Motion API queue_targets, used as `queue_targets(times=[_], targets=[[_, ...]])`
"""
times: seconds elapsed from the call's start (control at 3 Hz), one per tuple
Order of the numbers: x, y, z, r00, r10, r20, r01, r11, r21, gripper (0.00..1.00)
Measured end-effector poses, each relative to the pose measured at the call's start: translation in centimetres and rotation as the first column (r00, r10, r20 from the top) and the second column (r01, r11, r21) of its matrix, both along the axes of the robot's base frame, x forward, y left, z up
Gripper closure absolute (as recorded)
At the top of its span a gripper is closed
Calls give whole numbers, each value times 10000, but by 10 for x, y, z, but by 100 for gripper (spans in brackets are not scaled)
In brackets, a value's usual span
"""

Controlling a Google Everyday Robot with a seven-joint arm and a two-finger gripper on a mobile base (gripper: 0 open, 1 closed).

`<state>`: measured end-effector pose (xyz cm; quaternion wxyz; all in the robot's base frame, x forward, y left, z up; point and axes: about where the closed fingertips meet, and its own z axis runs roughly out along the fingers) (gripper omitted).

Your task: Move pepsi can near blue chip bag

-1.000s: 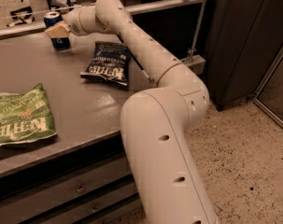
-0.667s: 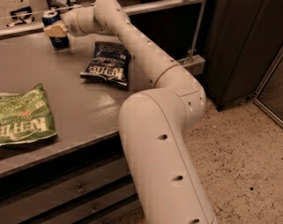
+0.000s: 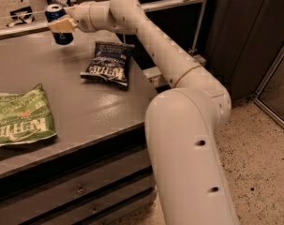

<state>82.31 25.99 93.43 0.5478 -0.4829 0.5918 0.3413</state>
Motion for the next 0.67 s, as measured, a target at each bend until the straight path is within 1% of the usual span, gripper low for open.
queue_targets(times=[0.33, 0.67], targets=[[-37, -36, 16, 9986, 350, 397, -350, 9994, -14, 100], [-76, -68, 6, 9959, 640, 641, -605, 9966, -562, 100]])
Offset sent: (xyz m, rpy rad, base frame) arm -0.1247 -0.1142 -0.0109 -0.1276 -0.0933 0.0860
